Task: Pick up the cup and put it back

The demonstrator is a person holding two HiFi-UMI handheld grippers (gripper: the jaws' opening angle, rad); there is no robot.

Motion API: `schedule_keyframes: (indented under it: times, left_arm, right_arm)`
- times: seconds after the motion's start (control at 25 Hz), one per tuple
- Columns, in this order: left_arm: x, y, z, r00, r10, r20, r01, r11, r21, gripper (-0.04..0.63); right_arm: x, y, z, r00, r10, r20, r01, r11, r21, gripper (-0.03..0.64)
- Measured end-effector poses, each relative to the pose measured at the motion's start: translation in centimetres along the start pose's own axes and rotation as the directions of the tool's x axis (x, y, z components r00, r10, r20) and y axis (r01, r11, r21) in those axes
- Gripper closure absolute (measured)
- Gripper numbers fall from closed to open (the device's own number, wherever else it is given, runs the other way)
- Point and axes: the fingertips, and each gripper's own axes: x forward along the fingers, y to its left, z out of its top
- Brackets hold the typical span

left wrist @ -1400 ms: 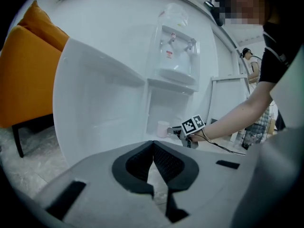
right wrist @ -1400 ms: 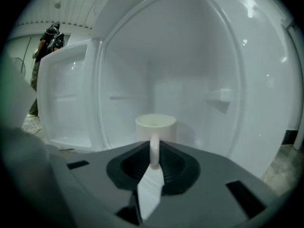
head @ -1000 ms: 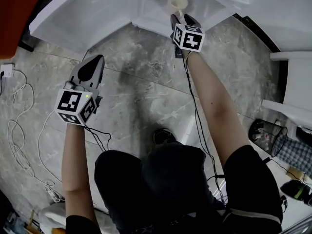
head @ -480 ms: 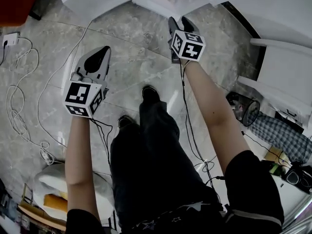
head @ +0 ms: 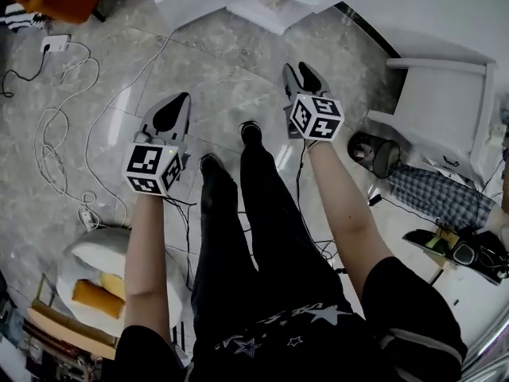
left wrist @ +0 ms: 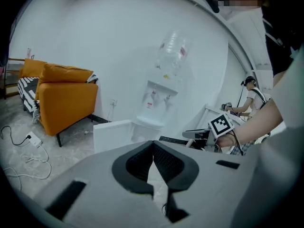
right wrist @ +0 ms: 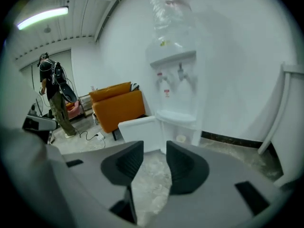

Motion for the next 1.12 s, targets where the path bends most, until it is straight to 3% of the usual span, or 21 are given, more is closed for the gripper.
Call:
schedule_keyframes:
  times: [0.24, 0.48, 0.64, 0.72, 0.92, 1.12]
  left_arm:
    - [-4.4, -4.4, 3.0, 0.999, 0.038, 0.018, -0.036, 0.995, -0.090, 0.584]
    - [-6.1, -12.9, 8.6, 0.994, 0.033, 0.105, -0.029, 0.999, -0.035, 0.584]
    - [-7.8, -19.5, 10.2, 0.990, 0.047, 0.134, -0.047, 0.999, 0.001, 0.584]
    - [-8.9, -22.6, 10.2, 0.989, 0.057, 0.135, -0.060, 0.998, 0.022, 0.584]
    - [-12.4, -29.5, 9.1, 0.987, 0.091, 0.134, -0.100, 0.993, 0.065, 0.584]
    - [-14.5, -34.5, 8.7, 0.980, 0.130, 0.153, -0.144, 0.986, 0.083, 0.584]
  right_arm:
    - [-10.5, -0.7, 6.6, 0.996, -0.016, 0.083, 0.013, 0.999, 0.038, 0.487]
    - [-17.7, -0.2, 10.2, 0.987, 0.062, 0.150, -0.071, 0.996, 0.049, 0.508]
    - [-22.8, -0.3, 10.8, 0.977, 0.129, 0.172, -0.135, 0.990, 0.026, 0.572]
    - [-25.4, -0.2, 10.8, 0.969, 0.173, 0.174, -0.177, 0.984, 0.003, 0.606]
    - [-31.9, 1.0, 11.0, 0.934, 0.315, 0.167, -0.297, 0.946, -0.127, 0.611]
    - [-37.2, 0.2, 10.7, 0.903, 0.393, 0.174, -0.356, 0.911, -0.210, 0.611]
